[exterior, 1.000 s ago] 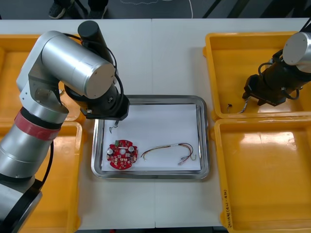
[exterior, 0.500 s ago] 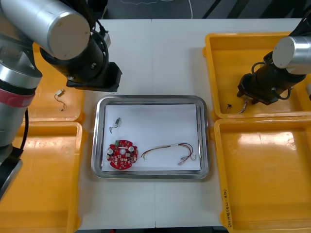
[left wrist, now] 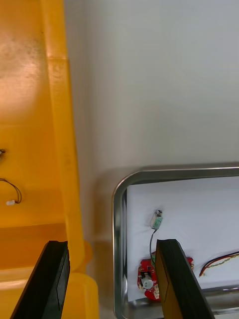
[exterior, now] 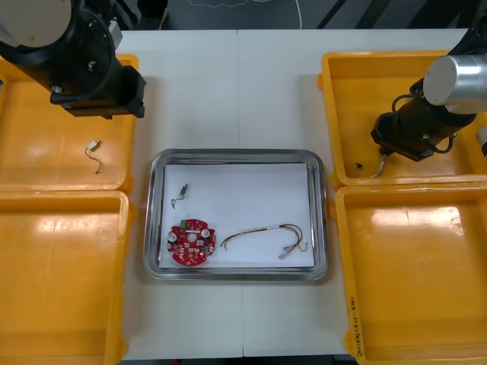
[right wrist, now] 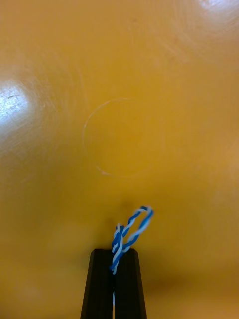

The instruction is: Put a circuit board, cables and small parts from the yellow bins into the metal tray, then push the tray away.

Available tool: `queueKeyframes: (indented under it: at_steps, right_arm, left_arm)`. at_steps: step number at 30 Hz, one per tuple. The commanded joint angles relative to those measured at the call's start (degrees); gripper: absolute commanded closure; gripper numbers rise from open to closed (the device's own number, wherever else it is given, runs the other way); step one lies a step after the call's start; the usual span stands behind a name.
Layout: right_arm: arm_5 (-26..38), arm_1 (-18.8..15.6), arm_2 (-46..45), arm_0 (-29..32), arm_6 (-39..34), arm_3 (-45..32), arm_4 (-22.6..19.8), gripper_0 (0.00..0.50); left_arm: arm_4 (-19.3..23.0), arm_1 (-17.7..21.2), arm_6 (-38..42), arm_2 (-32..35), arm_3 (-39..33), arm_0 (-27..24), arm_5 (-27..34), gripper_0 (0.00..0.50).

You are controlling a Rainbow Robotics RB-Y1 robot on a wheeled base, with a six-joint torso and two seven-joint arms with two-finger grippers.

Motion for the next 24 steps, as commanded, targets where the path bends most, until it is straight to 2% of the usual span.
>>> queueKeyframes:
  at_steps: [1, 8, 14, 21, 24]
  right_arm:
    - [-0.45, 1.43, 2.02, 0.01, -1.48, 0.93, 0.44, 0.5]
    - [0.69, 0.72, 1.05, -0.34, 0.28, 0.14, -0.53, 0.5]
    - [5.79, -0.24, -1.94, -0.69, 2.65, -3.9, -1.4, 0.5]
    - [12.64, -1.74, -7.12, -0.78, 12.32, -9.88, -2.64, 0.5]
    - [13.7, -2.62, -8.79, -0.78, 14.87, -11.2, -5.98, 0.5]
  left_arm:
    - [1.23, 4.32, -5.87, 1.73, 4.48, -5.84, 0.46, 0.0]
    - [2.19, 7.84, -7.71, 1.9, 13.27, -8.04, 0.46, 0.0]
    - [2.11, 10.03, -11.14, 1.99, 18.28, -8.04, -1.35, 0.0]
    - [2.02, 10.82, -17.29, 1.99, 24.52, -8.13, -6.09, 0.0]
    - [2.02, 10.65, -19.75, 1.99, 26.98, -8.13, -8.38, 0.0]
